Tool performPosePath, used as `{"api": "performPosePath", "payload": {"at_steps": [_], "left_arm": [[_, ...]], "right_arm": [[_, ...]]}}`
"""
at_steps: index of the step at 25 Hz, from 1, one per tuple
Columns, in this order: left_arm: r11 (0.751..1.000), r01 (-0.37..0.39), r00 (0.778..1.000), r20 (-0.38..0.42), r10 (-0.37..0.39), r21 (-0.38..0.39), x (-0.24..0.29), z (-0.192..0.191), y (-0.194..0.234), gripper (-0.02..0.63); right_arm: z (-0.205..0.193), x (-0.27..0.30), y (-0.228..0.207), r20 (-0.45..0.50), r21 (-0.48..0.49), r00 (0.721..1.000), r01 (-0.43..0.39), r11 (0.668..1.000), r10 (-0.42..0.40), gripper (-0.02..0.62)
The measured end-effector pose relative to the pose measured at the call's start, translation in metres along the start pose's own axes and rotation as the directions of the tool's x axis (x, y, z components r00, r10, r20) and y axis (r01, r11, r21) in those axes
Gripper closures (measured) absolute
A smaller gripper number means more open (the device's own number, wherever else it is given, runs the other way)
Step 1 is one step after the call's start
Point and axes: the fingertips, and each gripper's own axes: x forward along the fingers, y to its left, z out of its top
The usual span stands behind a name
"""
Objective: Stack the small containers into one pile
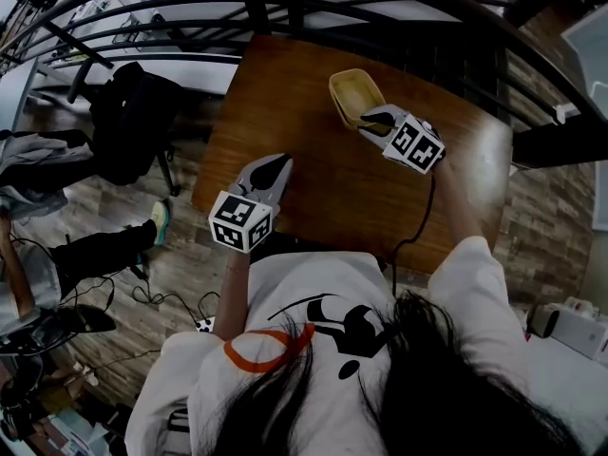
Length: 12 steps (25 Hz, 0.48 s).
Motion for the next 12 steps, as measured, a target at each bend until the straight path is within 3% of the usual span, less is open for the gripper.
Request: {"api": "performPosePath", "payload": {"at_steps": [6, 12], "left_arm": [[1.000, 0.015, 1.000, 0.004, -0.015, 0.011, -0.002, 0.001, -0.008, 0.606], [0.999, 0.033, 0.999, -0.002, -0.033, 0.025, -0.005, -0.004, -0.025, 0.606]], "right_arm": [[0.014, -0.017, 0.023, 0.110, 0.105, 0.992, 0.052, 0.993, -0.063, 0.497], [0.028, -0.033, 0.047, 0.219, 0.243, 0.966, 0.080, 0.967, -0.135, 0.511]]}}
